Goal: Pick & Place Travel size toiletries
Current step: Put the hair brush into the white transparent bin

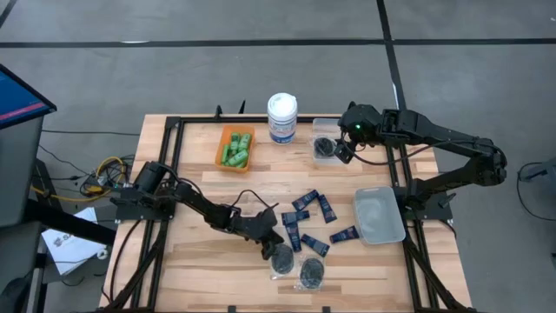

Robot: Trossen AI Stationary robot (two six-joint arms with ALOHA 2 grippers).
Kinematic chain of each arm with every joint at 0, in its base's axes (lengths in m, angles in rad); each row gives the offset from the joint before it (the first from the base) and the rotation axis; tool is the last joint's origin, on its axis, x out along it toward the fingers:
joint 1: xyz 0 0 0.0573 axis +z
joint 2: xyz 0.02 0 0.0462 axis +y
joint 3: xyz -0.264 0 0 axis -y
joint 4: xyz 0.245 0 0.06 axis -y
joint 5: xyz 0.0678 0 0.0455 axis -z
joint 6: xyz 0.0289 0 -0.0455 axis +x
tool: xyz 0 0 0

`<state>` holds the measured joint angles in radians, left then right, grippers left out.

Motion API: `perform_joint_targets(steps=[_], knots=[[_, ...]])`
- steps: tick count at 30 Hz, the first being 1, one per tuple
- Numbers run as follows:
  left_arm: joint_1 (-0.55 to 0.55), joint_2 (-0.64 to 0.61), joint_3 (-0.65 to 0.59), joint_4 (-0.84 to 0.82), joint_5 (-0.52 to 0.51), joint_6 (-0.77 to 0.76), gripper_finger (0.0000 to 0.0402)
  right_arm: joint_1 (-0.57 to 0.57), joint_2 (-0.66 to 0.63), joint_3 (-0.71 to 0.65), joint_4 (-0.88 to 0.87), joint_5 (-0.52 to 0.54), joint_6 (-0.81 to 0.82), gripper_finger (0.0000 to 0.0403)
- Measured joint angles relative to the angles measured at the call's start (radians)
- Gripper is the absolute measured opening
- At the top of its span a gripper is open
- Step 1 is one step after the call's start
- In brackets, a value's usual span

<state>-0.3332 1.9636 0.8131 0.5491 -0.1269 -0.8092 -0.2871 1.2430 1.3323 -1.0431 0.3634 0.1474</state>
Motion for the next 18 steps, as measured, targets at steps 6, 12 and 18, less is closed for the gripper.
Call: perform_joint_targets(steps=[6,12,18], knots=[[0.000,0.000,0.001,0.002,0.031,-0.019,0.0002,0.000,0.000,0.000,0.000,-0.008,0.000,0.0274],[0.013,-0.061,-0.018,-0.068,0.058,-0.047,0.0001,0.007,-0.017,-0.001,0.002,-0.087,0.001,0.0274],[0.060,-0.221,-0.069,-0.073,-0.004,-0.014,0.0000,0.039,-0.035,0.000,0.020,-0.132,0.024,0.0274]])
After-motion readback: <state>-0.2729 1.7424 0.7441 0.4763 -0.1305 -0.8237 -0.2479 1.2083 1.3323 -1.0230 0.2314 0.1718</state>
